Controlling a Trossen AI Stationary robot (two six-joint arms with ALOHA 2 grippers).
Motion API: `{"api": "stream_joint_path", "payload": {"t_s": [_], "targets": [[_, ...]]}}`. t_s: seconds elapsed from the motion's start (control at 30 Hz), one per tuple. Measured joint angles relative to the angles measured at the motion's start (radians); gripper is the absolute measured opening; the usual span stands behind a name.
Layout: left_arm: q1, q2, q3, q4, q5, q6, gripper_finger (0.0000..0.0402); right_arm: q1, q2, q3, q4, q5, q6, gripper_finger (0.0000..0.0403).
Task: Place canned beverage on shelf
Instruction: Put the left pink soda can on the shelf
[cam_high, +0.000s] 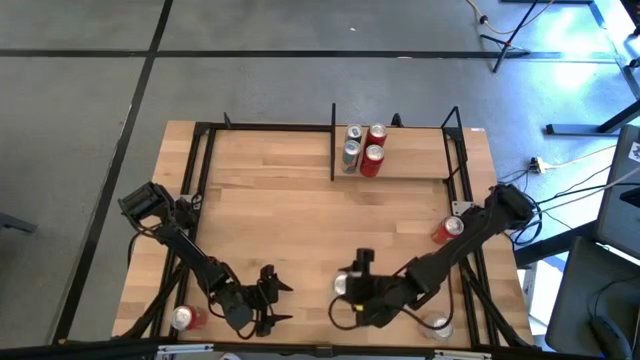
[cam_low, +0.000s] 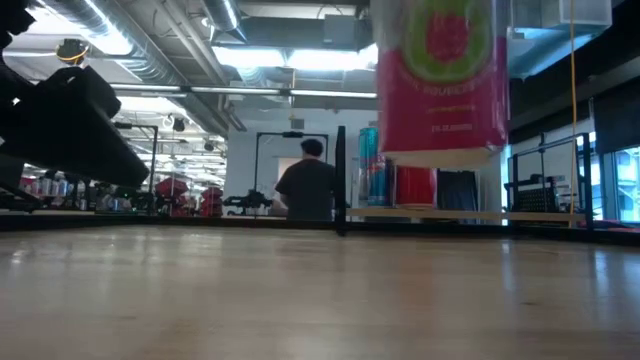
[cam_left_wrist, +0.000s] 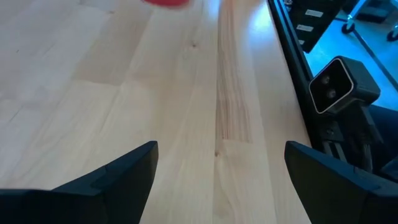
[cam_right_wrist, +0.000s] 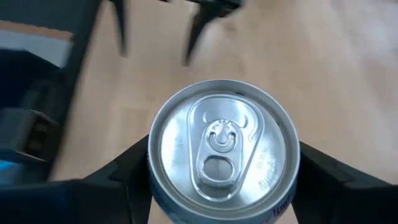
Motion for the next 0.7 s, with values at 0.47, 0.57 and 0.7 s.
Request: {"api": "stream_joint_path", "payload": {"t_s": [0.47, 0.57, 0.7], "targets": [[-0.013, 0.000, 0.000, 0.006, -0.001, -0.027, 0.0338, -0.143, -0.258, -0.244, -0.178, 0.071, 0.030, 0.0258], [-0.007, 0.000, 0.000, 0.006, -0.010, -0.022, 0.0338, -0.189, -0.375, -0.363, -0.159, 0.104, 0.056, 0.0258], [0.020, 0.000, 0.000, 0.006, -0.012, 0.037, 0.0338, -0.258, -0.558, -0.516, -0.135, 0.105, 0.082, 0.0258]]}}
